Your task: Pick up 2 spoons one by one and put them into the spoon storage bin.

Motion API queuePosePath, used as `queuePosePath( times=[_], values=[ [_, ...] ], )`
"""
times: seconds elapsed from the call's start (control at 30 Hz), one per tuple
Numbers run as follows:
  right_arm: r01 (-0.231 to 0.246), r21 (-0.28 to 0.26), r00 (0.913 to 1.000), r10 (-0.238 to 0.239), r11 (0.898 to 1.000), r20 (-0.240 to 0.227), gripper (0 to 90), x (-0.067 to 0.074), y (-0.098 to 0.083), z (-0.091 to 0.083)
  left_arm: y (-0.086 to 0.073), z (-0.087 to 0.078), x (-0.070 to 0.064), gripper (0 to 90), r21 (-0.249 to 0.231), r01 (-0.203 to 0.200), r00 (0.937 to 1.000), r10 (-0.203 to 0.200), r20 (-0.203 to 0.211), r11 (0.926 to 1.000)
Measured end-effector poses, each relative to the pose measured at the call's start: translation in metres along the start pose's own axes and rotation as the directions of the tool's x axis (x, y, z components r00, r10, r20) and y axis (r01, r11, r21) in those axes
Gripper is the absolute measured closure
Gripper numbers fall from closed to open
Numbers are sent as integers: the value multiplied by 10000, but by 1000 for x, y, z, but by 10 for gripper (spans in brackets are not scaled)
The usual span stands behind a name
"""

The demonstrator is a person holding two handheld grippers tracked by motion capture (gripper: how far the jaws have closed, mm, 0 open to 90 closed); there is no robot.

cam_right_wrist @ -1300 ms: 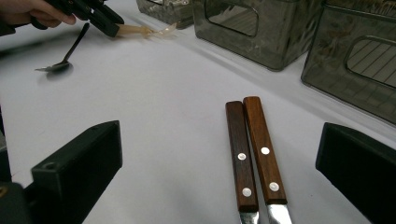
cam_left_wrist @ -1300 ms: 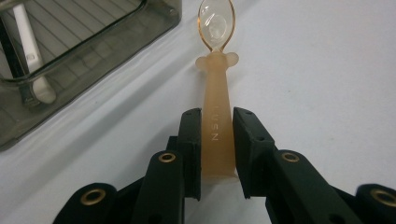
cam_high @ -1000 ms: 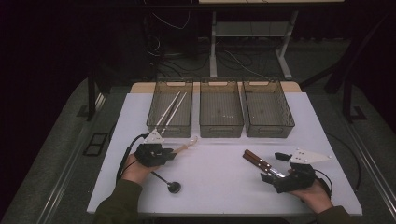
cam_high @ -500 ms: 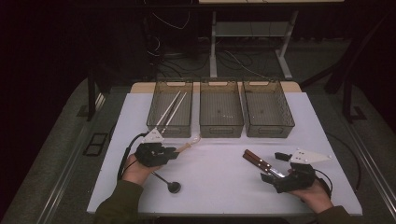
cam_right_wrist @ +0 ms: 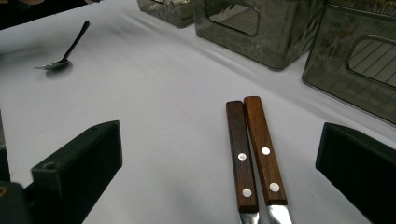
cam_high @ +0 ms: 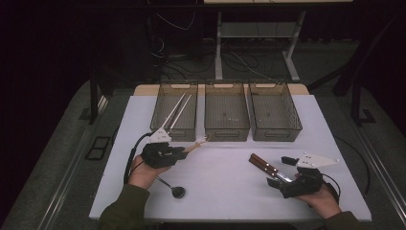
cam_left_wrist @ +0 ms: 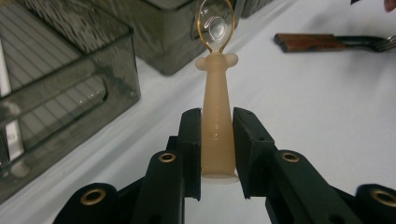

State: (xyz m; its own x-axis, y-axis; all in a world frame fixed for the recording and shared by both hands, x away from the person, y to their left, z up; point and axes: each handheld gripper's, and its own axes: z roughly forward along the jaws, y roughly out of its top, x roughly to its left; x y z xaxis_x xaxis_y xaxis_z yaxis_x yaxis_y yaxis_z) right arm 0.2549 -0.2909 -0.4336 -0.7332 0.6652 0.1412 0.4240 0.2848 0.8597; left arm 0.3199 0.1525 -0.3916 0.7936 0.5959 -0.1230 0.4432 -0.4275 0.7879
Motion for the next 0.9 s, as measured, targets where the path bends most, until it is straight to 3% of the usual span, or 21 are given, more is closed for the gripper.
queuePosePath(
  times=[0.6, 0.9],
  values=[
    [-65, -19, 10000, 65, 10000, -11, 8, 0, 0, 0, 32, 14, -1, 733, -385, -116, 9996, 126, 254, 9992],
    [-136, -48, 9999, 136, 9999, 13, 8, -1, -1, -1, 52, 29, 2, 733, -595, -179, 9993, 198, 322, 9981]
  ],
)
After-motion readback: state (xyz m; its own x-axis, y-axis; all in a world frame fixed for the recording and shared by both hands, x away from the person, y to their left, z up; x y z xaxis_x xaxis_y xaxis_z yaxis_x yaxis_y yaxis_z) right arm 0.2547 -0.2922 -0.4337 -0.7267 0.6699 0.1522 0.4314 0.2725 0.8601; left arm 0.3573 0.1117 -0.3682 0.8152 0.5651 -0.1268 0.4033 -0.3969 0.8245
